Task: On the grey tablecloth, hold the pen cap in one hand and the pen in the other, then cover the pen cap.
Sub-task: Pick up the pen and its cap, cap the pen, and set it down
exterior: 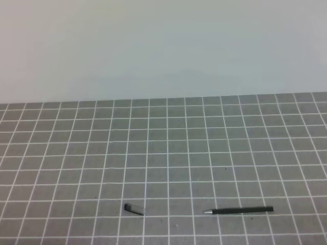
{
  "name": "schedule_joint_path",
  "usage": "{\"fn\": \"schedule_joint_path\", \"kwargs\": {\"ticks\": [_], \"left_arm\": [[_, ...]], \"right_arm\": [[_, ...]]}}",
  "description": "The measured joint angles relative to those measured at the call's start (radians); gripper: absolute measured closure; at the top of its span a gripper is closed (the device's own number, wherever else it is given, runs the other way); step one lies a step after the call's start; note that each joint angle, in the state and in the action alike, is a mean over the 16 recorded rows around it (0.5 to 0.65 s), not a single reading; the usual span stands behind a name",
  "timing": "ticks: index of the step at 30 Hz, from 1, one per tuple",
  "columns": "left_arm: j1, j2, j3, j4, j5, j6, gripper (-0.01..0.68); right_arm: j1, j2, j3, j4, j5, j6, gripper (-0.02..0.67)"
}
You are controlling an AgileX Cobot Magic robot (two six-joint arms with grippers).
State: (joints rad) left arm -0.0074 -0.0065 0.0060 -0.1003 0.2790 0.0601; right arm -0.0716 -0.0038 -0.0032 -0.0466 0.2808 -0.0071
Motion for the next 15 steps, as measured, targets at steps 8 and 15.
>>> {"fn": "schedule_joint_path", "kwargs": {"ticks": [8,15], "left_arm": [[0.0,0.002,-0.003,0.001,-0.156,0.0,0.673],[0.0,0.003,-0.005,0.002,-0.42,0.0,0.673]], "right_arm": [[0.0,0.0,0.001,0.005,-0.065,0.0,0.645],[0.0,0.001,0.003,0.01,-0.234,0.0,0.645]]}}
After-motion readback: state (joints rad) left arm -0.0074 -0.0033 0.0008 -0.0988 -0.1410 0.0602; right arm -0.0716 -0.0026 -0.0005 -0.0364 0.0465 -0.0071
